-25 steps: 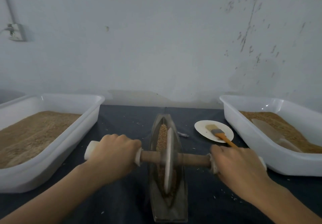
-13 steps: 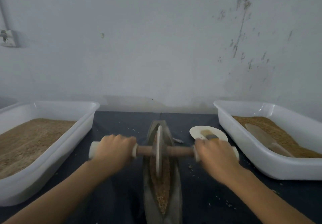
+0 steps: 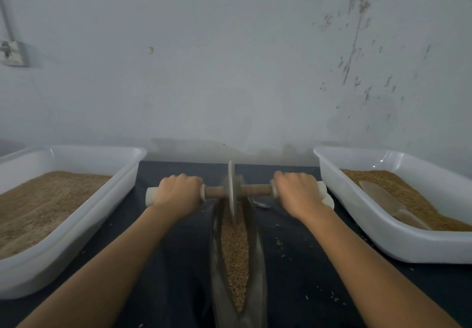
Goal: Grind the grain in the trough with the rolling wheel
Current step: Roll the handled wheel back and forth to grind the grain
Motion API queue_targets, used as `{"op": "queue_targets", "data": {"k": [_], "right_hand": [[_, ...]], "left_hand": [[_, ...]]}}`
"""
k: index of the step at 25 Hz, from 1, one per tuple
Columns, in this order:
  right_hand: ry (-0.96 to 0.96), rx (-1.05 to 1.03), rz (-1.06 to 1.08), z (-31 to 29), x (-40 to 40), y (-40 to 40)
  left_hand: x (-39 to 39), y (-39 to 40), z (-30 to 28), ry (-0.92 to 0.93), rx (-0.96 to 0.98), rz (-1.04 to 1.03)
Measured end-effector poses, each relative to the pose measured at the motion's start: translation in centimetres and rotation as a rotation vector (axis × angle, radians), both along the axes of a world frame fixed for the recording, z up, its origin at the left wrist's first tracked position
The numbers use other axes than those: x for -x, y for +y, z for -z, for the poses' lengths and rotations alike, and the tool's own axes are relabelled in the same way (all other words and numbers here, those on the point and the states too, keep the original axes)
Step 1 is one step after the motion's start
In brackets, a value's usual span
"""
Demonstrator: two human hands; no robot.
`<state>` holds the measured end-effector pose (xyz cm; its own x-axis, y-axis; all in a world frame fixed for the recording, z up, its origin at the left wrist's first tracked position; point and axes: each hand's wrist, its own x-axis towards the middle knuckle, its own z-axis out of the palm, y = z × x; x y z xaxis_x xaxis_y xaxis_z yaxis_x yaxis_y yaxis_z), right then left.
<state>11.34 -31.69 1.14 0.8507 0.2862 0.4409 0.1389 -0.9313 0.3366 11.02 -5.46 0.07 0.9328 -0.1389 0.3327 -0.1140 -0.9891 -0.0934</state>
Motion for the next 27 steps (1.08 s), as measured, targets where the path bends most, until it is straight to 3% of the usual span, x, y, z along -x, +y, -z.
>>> {"op": "queue_targets", "data": {"k": [3,7,10,16,20,24,27], "right_hand": [[-0.031,0.037,-0.097,1.5,4.6,-1.3],[-0.083,-0.011,-0.282,2.4,11.5,-3.5],[0.078,0.037,-0.148,2.2,9.6,-3.2],[0.069,-0.034,0.002,1.1,-0.2,-0.6],[0.065,-0.031,-0.02,2.6,3.6,-2.1],[-0.027,0.043,-0.241,2.6,9.4,-3.7],[0.078,0.058,-0.116,2.0,8.1,-2.8]], "left_hand": [[3.7,1.1,1.7,0.002,-0.039,0.041],[9.9,2.3,2.3,-0.221,-0.163,0.257],[8.6,1.7,1.7,-0.078,-0.187,0.146],[0.4,-0.5,-0.9,0.009,-0.119,0.003],[3.7,0.3,0.6,0.028,-0.123,0.057],[8.2,2.4,2.3,0.141,-0.096,0.151],[7.1,1.4,1.6,0.149,-0.052,0.114]]}}
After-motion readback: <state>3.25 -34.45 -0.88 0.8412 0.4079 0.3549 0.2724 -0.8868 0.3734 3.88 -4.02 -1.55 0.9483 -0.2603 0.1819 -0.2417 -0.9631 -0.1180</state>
